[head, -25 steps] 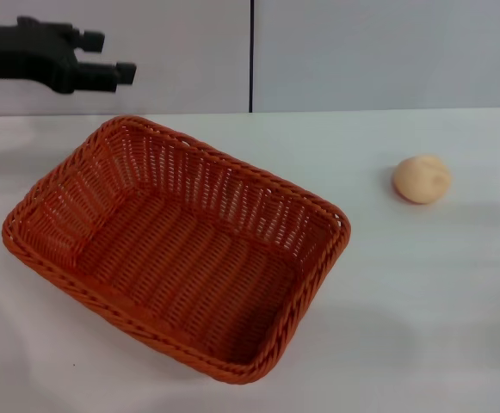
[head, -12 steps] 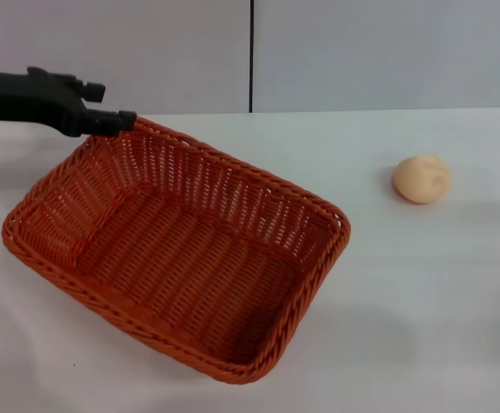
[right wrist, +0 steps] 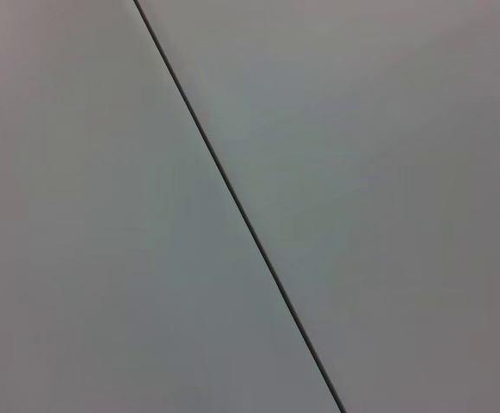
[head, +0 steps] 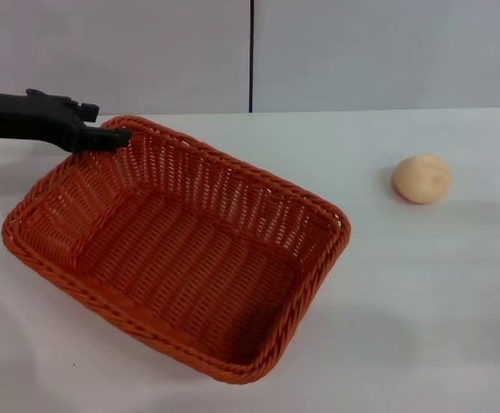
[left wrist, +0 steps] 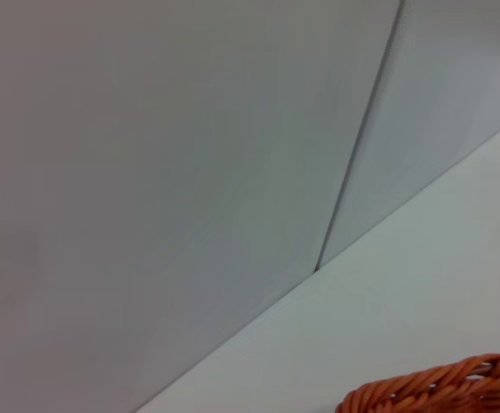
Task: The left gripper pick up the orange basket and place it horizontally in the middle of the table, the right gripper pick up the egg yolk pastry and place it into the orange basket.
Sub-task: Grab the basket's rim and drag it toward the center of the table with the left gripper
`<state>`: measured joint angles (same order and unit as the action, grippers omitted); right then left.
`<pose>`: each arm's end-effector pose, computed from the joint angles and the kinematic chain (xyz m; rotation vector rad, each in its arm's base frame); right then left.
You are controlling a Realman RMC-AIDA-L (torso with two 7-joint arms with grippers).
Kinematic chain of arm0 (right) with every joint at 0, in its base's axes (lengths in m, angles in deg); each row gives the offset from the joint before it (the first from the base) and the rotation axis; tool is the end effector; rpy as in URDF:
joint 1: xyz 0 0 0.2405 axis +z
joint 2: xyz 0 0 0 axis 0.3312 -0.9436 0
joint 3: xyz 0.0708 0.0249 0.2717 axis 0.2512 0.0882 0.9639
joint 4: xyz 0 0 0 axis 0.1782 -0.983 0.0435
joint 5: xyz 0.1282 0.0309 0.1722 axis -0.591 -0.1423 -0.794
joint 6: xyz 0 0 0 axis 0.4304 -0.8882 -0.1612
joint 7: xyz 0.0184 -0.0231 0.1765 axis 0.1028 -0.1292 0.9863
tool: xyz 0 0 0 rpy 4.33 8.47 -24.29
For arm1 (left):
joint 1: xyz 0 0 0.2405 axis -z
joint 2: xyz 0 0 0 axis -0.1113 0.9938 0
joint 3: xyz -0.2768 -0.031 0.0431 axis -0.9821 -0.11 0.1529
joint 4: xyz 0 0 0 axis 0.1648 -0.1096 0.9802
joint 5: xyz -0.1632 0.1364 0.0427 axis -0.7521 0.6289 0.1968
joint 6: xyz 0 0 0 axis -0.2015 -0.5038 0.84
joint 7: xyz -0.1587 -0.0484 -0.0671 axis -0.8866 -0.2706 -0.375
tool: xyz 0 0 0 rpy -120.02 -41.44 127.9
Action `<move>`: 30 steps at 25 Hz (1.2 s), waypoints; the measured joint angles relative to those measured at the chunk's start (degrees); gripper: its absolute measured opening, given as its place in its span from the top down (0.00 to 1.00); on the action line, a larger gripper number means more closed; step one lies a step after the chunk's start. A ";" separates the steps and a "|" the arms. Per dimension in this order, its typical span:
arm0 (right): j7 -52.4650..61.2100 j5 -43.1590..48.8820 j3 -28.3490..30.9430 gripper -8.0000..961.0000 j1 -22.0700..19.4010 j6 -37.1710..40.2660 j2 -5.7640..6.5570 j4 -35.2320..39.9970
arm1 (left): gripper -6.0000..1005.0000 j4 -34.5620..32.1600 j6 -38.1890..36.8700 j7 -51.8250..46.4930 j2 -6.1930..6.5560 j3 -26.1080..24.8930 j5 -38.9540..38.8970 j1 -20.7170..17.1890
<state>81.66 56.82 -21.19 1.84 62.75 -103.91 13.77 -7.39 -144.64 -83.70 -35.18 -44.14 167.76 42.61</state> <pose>0.3671 0.3026 0.0336 -1.1554 0.6286 1.1670 -0.2890 0.4266 0.0215 -2.5204 -0.8221 -0.1634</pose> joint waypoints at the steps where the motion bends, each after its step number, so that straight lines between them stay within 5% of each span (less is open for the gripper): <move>1: 0.00 0.00 0.00 0.36 0.00 0.00 0.00 0.00 | 0.30 0.04 0.25 0.00 0.00 0.13 0.01 -0.11; 18: 0.00 0.28 0.16 0.36 0.09 -1.82 0.00 0.10 | 0.34 1.59 2.06 -0.12 -0.72 0.47 2.13 -0.64; 20: 0.00 0.29 0.31 0.36 0.13 -1.97 0.00 0.10 | 0.49 1.58 2.06 -0.45 -0.76 0.47 2.25 -0.64; 30: 0.00 -0.02 0.54 0.36 0.08 -2.65 0.00 0.32 | 0.74 0.78 2.27 -4.13 -1.02 0.44 2.73 -0.46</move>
<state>81.66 56.80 -20.65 1.92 60.09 -103.91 14.09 -6.61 -142.37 -87.84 -36.20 -43.70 170.48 42.15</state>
